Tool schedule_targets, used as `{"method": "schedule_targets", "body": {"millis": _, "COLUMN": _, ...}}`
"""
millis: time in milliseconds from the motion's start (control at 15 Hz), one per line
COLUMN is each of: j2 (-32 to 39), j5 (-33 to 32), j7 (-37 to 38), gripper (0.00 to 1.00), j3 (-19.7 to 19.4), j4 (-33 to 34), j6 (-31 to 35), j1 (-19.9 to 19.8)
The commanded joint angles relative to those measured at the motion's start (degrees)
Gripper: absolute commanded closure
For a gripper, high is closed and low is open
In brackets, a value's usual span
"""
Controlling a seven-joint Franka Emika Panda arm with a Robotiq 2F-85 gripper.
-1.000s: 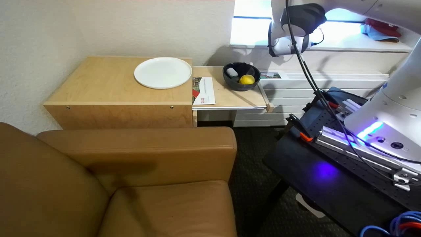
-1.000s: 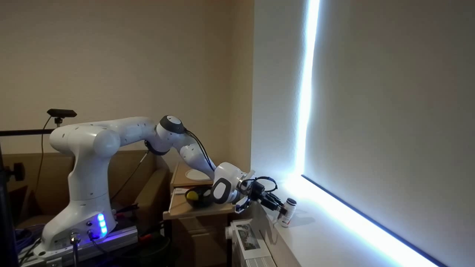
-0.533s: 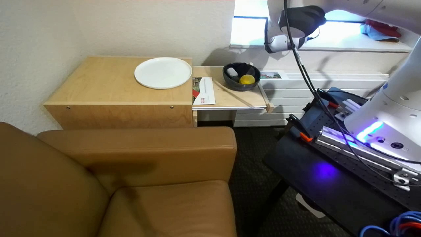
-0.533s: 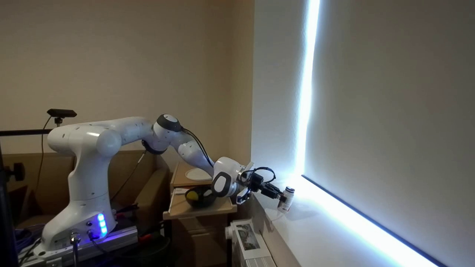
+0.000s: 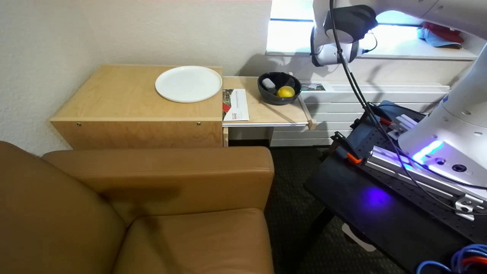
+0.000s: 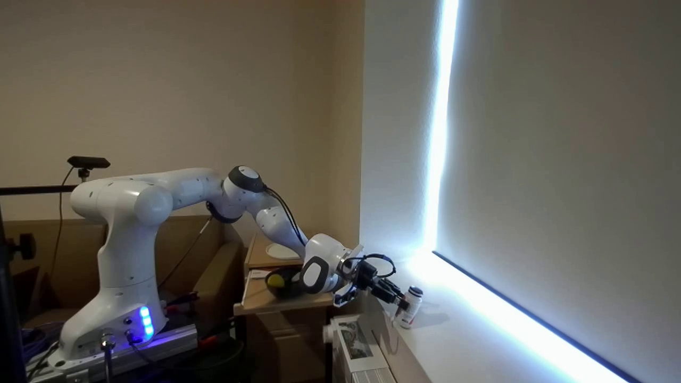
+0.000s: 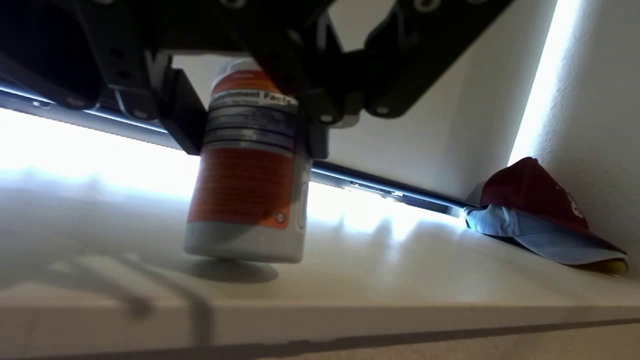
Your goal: Move the bottle from the bowl to the windowsill then put the lemon on the plate
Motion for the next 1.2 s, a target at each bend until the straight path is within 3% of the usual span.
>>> {"method": "schedule_targets", "body": {"millis": 0, "j2": -0.1, "j5": -1.27, "j7": 1.25, "gripper": 0.46, "j3": -0.12, "j4": -0.48, "j6": -0.01, "j1": -0.04}}
{"method": "schedule_targets", "body": {"millis": 67, "j2": -0.1, "j5": -1.23, "j7": 1.2, "gripper": 0.46, "j3": -0.12, "j4": -0.49, "j6": -0.03, "j1": -0.07}}
{"method": "schedule_targets", "body": {"millis": 133, "j2": -0.1, "j5": -1.15, "j7": 1.26, "gripper": 0.71, "j3": -0.07, "j4": -0.5, "j6": -0.03, "j1": -0.07}}
{"method": "schedule_targets", "body": {"millis": 733, "j2": 0.0, "j5": 4.88, "j7": 0.27, "gripper": 0.71, "j3": -0.04, "j4": -0.95, "j6": -0.14, "j1": 0.86}}
{"method": "schedule_targets", "body": {"millis": 800, "j2": 0.0, "j5": 5.95, "j7": -0.18, "gripper": 0.21, "j3": 0.05, "j4": -1.26, "j6": -0.15, "j1": 0.86}}
{"method": "schedule_targets", "body": {"millis": 1133, "j2": 0.0, "j5": 7.67, "j7": -0.93, "gripper": 0.0, "j3": 0.08, "j4": -1.62, "j6": -0.61, "j1": 0.83}}
